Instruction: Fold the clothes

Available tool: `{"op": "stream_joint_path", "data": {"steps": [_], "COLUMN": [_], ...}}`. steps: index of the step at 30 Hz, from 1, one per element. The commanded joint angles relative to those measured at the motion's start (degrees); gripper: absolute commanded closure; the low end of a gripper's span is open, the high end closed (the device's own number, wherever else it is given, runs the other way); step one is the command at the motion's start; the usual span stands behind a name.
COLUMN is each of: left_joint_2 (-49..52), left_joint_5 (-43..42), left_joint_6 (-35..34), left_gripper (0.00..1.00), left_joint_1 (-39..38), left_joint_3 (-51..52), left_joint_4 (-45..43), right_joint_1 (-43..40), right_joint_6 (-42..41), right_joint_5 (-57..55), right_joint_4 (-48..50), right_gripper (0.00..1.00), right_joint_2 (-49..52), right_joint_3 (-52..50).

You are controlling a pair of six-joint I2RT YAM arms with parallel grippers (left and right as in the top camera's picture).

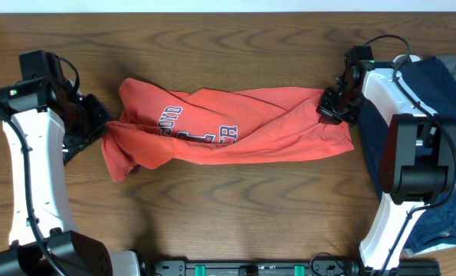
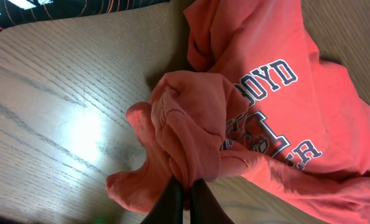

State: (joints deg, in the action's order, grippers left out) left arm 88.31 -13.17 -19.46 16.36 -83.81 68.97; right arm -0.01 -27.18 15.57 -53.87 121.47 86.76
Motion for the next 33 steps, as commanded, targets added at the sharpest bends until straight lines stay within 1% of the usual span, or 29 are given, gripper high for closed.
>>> {"op": "stream_joint_path", "data": {"steps": [1, 6, 9, 16, 20, 24, 28, 33], "left_joint_2": [-0.35, -0.48, -1.20, -4.24, -5.84, -8.44, -11.91, -17.27], "left_joint_5": [0.07, -2.75, -3.34, -3.32, -3.32, -3.32, -3.32, -3.32], "left_joint_6": [0.37, 2.08, 2.38, 3.17, 3.17, 3.15, 3.13, 3.08], "left_gripper": [0.94, 0.94, 0.94, 0.94, 0.94, 0.94, 0.94, 0.94], "left_joint_1": [0.17, 0.17, 0.17, 0.24, 0.24, 0.61, 2.10, 4.20], "left_joint_3": [0.04, -1.66, -4.33, -14.16, -21.35, -27.54, -31.54, -33.68], "left_joint_4": [-0.20, -0.28, 0.00, 1.44, 2.64, 2.64, 2.23, 0.20], "right_joint_1": [-0.66, -0.76, -0.92, -2.78, -4.11, -5.05, -6.01, -6.95], "right_joint_6": [1.60, 6.19, 6.71, 7.15, 8.55, 11.10, 11.13, 10.95], "right_joint_5": [0.52, 0.24, -1.53, -3.39, -3.41, -3.76, -6.23, -9.57], "right_joint_4": [-2.01, -9.86, -12.98, -16.11, -16.13, -13.79, -11.37, -9.75], "right_gripper": [0.99, 0.99, 0.99, 0.99, 0.99, 0.99, 0.99, 0.99], "right_joint_2": [-1.22, -7.15, -12.15, -25.42, -32.52, -39.63, -45.46, -51.74], "right_joint_3": [3.06, 10.91, 15.43, 20.76, 21.46, 21.53, 21.53, 21.57]}}
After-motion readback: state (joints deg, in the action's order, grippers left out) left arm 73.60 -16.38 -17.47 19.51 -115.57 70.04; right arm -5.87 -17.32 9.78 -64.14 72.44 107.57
